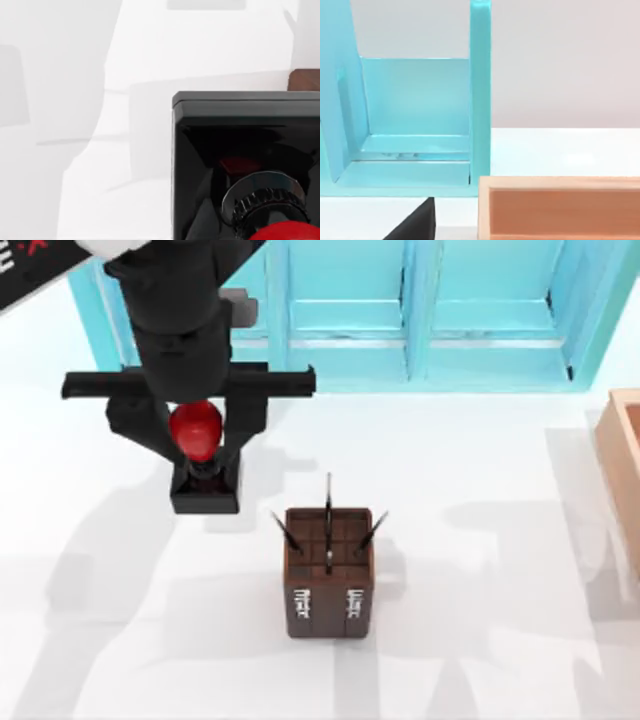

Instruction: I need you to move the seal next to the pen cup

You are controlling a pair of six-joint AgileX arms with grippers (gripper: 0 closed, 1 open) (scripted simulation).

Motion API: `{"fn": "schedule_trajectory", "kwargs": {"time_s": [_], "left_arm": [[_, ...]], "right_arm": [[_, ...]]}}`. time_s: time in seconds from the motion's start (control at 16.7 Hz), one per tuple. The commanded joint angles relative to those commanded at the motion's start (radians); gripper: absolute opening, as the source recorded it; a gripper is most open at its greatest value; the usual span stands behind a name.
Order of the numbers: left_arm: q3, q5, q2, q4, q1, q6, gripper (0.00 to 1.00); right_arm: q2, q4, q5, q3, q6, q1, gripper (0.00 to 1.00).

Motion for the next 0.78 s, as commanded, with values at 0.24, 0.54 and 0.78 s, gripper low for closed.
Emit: {"fn": "schedule_trajectory", "kwargs": {"time_s": [0.24, 0.54, 0.78], "left_arm": [[0.0, 0.0, 0.0, 0.0, 0.0, 0.0, 0.23], [0.0, 0.0, 0.0, 0.0, 0.0, 0.0, 0.6], [0.0, 0.0, 0.0, 0.0, 0.0, 0.0, 0.9]], "right_arm": [[0.0, 0.0, 0.0, 0.0, 0.0, 0.0, 1.0], [0.0, 0.0, 0.0, 0.0, 0.0, 0.0, 1.0], [0.0, 0.0, 0.0, 0.0, 0.0, 0.0, 1.0]]}}
